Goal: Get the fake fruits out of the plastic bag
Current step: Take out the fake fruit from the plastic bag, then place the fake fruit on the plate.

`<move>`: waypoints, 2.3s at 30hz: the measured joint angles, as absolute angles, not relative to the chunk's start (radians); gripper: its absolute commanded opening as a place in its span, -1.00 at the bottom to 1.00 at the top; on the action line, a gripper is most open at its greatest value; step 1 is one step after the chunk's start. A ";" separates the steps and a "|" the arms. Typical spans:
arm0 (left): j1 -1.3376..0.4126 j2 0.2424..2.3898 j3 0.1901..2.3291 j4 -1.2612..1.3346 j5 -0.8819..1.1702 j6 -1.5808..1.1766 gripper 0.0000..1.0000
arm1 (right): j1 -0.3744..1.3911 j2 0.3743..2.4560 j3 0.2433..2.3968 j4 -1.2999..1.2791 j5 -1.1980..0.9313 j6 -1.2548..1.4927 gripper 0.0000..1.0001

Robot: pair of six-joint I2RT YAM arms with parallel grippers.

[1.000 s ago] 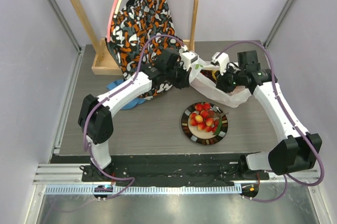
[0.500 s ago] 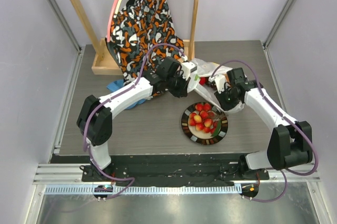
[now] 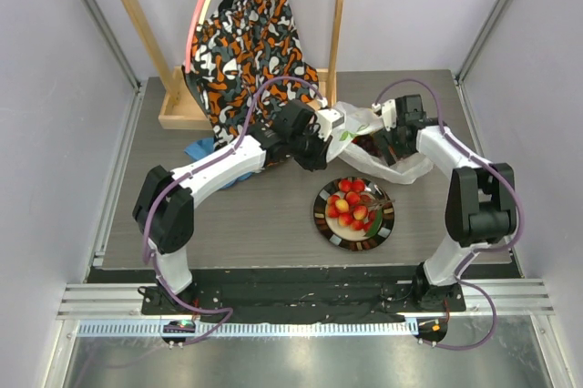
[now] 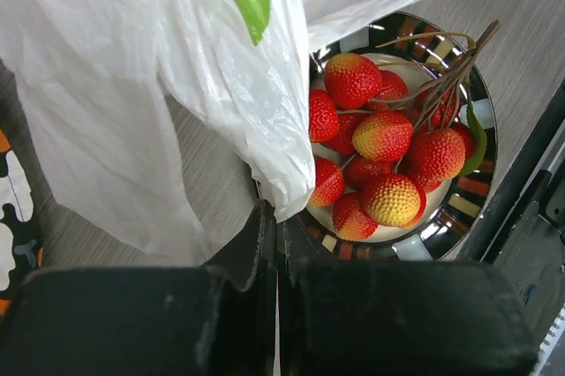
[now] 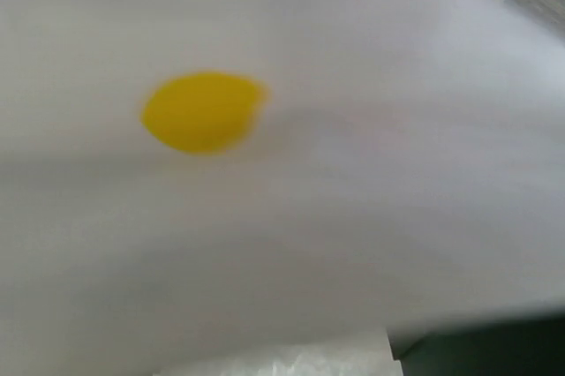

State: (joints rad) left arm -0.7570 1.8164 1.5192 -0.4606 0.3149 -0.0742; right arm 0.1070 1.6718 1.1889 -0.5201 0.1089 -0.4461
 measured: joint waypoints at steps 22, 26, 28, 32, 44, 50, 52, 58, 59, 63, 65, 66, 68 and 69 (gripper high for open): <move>-0.770 1.816 1.522 -0.461 0.316 -0.072 -1.00 | 0.083 1.969 1.318 -0.223 0.232 -0.546 -0.55; -0.770 1.819 1.533 -0.463 0.315 -0.072 -1.00 | 0.068 1.879 1.317 -0.306 0.123 -0.524 -0.57; -0.770 1.822 1.548 -0.463 0.316 -0.072 -1.00 | 0.060 1.783 1.317 -0.358 0.036 -0.507 -0.68; -0.770 1.835 1.588 -0.462 0.315 -0.072 -1.00 | 0.053 1.552 1.319 -0.439 -0.139 -0.478 -0.81; -0.770 1.882 1.672 -0.463 0.300 -0.066 -1.00 | 0.133 1.283 1.256 -0.790 -0.514 -0.617 -0.72; -0.756 1.884 1.673 -0.465 0.284 -0.066 -1.00 | 0.368 1.103 1.061 -0.901 -0.521 -0.795 -0.67; -0.743 1.884 1.673 -0.465 0.283 -0.068 -1.00 | 0.453 1.071 1.019 -0.925 -0.517 -0.844 -0.67; -0.694 1.882 1.673 -0.465 0.280 -0.070 -1.00 | 0.659 1.094 0.925 -0.912 -0.445 -0.937 -0.67; -0.688 1.880 1.672 -0.465 0.280 -0.070 -1.00 | 0.688 1.094 0.896 -0.891 -0.422 -0.942 -0.68; -0.672 1.856 1.655 -0.465 0.274 -0.069 -1.00 | 0.728 1.121 0.807 -0.829 -0.334 -0.951 -0.68; -0.672 1.839 1.647 -0.466 0.271 -0.066 -1.00 | 0.736 1.148 0.782 -0.776 -0.288 -0.943 -0.67; -0.672 1.829 1.645 -0.466 0.271 -0.066 -1.00 | 0.743 1.161 0.767 -0.735 -0.253 -0.934 -0.68; -0.673 1.811 1.639 -0.464 0.271 -0.065 -1.00 | 0.756 1.187 0.743 -0.666 -0.196 -0.913 -0.65; -0.673 1.802 1.634 -0.464 0.271 -0.064 -1.00 | 0.760 1.196 0.738 -0.643 -0.176 -0.902 -0.64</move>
